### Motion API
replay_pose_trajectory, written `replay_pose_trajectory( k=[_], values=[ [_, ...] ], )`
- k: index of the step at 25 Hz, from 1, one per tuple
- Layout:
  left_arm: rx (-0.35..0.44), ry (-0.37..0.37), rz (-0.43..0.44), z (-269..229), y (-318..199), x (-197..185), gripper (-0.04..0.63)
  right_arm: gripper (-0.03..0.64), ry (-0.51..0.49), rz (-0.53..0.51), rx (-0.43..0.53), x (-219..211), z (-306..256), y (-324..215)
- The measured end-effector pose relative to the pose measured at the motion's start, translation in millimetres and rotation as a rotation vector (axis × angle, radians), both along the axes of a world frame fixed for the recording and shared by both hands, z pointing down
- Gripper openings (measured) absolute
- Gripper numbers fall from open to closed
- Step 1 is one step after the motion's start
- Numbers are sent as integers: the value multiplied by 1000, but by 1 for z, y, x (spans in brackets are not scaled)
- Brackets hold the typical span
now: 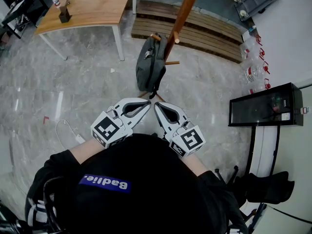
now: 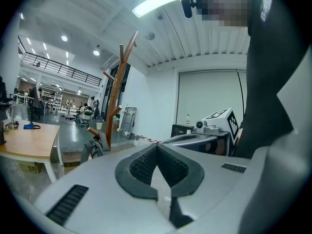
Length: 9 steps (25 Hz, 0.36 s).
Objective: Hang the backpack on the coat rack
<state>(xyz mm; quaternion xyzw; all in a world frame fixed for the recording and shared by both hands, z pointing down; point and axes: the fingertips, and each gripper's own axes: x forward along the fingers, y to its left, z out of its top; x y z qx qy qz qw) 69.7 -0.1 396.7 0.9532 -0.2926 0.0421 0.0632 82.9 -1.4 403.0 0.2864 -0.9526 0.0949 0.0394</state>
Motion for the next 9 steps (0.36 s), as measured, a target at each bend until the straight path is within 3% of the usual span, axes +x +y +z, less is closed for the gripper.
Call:
replay_pose_trajectory(
  k=[9],
  values=[
    [-4, -5, -9, 3, 2, -4, 6, 6, -1, -10, -8, -5, 3, 1]
  ],
)
